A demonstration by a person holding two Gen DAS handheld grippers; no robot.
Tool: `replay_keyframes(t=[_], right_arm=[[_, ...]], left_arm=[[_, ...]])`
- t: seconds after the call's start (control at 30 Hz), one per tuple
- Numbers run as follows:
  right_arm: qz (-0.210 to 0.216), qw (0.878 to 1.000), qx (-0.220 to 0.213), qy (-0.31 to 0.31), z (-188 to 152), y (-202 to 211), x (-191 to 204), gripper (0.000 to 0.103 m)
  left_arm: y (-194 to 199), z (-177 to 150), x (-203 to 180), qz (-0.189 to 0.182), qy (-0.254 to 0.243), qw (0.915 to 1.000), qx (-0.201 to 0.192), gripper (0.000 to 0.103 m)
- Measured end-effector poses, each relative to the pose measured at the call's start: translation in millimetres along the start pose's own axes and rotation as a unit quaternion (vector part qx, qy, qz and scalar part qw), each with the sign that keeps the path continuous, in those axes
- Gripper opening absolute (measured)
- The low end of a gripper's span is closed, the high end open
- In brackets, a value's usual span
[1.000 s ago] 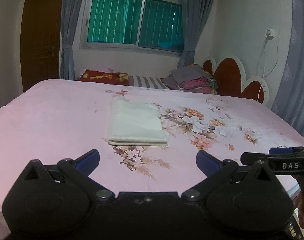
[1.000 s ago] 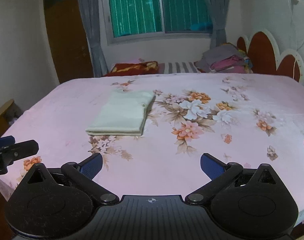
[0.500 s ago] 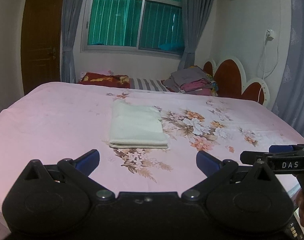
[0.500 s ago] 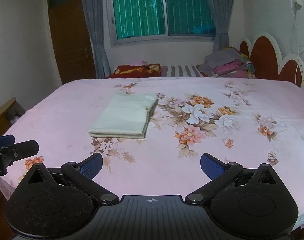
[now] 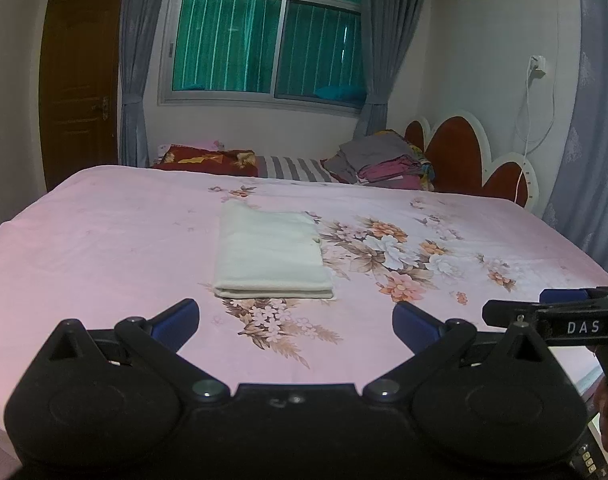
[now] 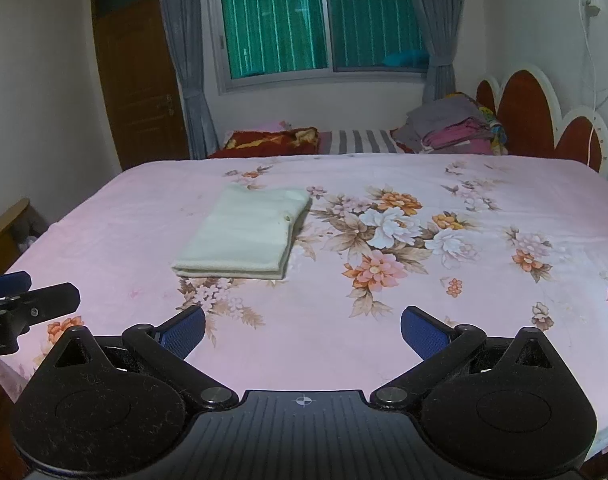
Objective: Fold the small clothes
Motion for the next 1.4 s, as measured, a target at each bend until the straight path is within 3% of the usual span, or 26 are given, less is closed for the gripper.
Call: replay_keyframes(t=[1.4], right_arm=[[0.009, 1.0, -0.004, 0.008, 4.9, -0.8, 5.5, 0.103]], left_arm=[[1.9, 1.1, 5.4, 0.003, 0.011, 0.9999, -0.008, 0.103]])
Point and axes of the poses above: each gripper's, at about its wrist camera, not at the fingertips, and y roughly against the way its jaws point, x to its left, z to its top, the point moved 1 cm from there along -y, roughly the way its jaws point
